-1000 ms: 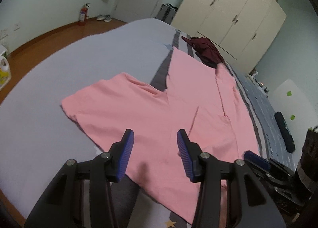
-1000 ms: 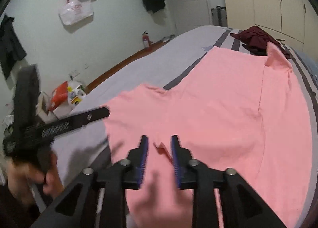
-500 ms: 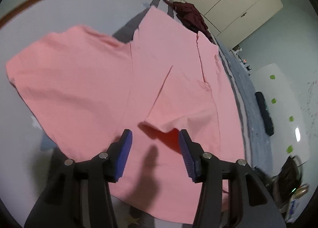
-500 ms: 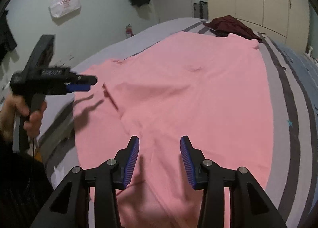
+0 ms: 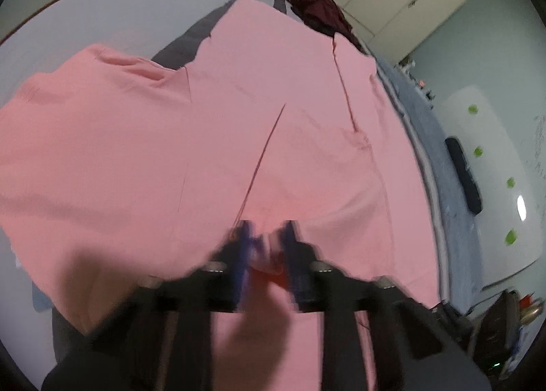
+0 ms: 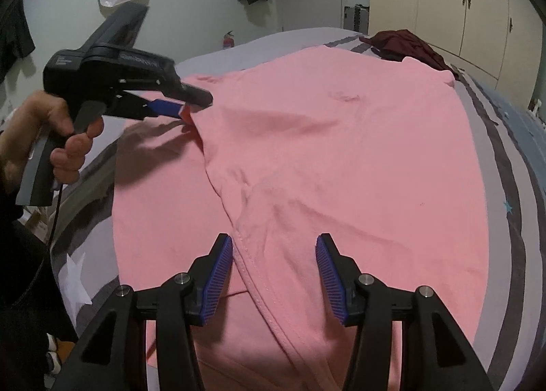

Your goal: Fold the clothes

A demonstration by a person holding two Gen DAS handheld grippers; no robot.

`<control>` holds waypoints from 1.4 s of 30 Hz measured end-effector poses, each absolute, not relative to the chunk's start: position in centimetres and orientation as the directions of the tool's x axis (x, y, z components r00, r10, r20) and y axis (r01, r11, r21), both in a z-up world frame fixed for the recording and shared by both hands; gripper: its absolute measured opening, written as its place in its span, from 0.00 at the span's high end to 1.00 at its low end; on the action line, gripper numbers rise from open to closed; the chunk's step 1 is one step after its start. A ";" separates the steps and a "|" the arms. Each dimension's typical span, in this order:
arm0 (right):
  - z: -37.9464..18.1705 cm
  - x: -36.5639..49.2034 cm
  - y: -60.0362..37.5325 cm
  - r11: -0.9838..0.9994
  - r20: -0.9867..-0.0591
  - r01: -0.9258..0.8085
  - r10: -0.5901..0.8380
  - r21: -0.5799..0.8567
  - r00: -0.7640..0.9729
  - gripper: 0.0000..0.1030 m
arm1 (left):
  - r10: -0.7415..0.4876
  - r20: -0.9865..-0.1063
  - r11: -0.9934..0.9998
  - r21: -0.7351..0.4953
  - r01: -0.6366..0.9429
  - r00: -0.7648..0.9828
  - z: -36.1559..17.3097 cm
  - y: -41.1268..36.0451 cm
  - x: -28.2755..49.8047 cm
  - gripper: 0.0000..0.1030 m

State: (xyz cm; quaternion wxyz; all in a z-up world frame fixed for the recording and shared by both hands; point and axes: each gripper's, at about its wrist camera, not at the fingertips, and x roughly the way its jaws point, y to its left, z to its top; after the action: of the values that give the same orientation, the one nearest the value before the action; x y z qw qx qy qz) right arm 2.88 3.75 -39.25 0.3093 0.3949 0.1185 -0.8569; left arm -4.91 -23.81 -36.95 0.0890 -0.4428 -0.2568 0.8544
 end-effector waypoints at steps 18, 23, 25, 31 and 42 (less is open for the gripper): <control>-39.2 3.8 1.4 -0.750 -0.734 0.661 -0.467 0.033 -0.493 0.54 | 0.374 -0.672 -0.878 -0.479 -0.010 -0.639 -34.3 -24.8 -5.5 0.96; -39.4 3.2 -0.2 -0.728 -0.721 0.684 -0.503 0.056 -0.477 0.54 | 0.376 -0.678 -0.878 -0.479 -0.009 -0.632 -34.6 -24.8 -6.0 0.96; -39.8 2.5 -0.8 -0.730 -0.730 0.680 -0.500 0.068 -0.465 0.54 | 0.382 -0.671 -0.873 -0.488 -0.010 -0.635 -34.5 -25.1 -6.1 0.96; -40.1 0.9 -1.3 -0.752 -0.759 0.643 -0.503 0.148 -0.413 0.57 | 0.391 -0.639 -0.859 -0.512 -0.013 -0.663 -33.3 -26.0 -7.0 1.00; -40.4 -0.1 -2.2 -0.779 -0.813 0.616 -0.432 0.119 -0.390 0.79 | 0.379 -0.699 -0.865 -0.500 0.035 -0.607 -35.8 -27.1 -6.6 1.00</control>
State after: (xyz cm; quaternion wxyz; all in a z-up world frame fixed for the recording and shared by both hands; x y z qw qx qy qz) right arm -0.12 -2.21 -40.37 0.3167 0.4527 0.1012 -0.8274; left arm -6.60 -27.05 -35.80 0.0996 -0.4321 -0.2396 0.8637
